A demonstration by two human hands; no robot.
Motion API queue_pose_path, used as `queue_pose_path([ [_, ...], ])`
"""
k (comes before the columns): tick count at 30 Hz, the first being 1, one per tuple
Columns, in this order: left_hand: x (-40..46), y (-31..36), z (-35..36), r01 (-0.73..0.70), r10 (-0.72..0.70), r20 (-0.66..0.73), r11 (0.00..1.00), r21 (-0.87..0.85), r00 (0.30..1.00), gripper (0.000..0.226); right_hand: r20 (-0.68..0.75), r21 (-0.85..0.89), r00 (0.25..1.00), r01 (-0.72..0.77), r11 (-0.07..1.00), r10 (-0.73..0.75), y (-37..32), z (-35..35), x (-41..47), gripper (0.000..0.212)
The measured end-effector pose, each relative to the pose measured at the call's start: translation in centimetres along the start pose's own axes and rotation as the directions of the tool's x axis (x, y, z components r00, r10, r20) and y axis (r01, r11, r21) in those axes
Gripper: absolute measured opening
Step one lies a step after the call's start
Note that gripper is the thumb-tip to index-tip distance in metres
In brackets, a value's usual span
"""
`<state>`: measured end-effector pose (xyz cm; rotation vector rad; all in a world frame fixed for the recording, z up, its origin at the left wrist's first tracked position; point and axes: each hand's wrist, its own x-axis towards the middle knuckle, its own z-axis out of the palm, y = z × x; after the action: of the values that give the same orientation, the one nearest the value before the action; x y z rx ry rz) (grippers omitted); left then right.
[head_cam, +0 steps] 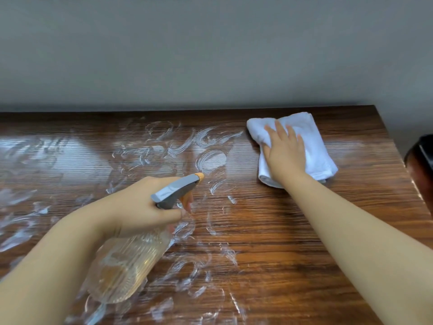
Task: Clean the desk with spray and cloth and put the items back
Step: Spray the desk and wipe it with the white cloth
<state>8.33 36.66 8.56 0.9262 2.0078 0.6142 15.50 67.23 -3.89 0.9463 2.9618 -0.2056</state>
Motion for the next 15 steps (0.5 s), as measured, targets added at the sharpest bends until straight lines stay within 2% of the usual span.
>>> queue_pose_path([
  [3,-0.1,-0.1,0.1,-0.010,0.010,-0.003,1.000,-0.011,1.000,0.020,0.014,-0.010,0.999,-0.032,0.999,0.032,1.6,-0.2,-2.9,0.052],
  [5,0.0,0.0,0.3,-0.011,0.011,0.000,1.000,-0.019,1.000,0.014,0.010,0.005,1.000,-0.026,1.000,0.026,2.5,-0.2,-5.9,0.059],
  [7,0.1,0.5,0.6,-0.015,0.016,0.007,0.999,-0.030,1.000,0.015,0.023,0.008,1.000,-0.008,1.000,0.008,2.9,0.0,-9.5,0.064],
  [10,0.3,1.4,1.2,-0.020,0.021,0.011,0.999,-0.036,1.000,0.018,0.001,-0.007,0.999,0.048,0.999,-0.048,2.7,0.9,-14.6,0.060],
  [12,0.4,1.7,1.4,-0.027,0.027,0.009,0.998,-0.048,1.000,0.012,-0.010,-0.025,0.995,0.100,0.995,-0.100,1.8,1.5,-17.1,0.060],
  [15,0.4,2.0,1.5,-0.019,0.021,0.031,0.997,-0.073,0.999,0.024,0.002,-0.035,0.991,0.134,0.990,-0.134,0.9,1.7,-17.2,0.059],
])
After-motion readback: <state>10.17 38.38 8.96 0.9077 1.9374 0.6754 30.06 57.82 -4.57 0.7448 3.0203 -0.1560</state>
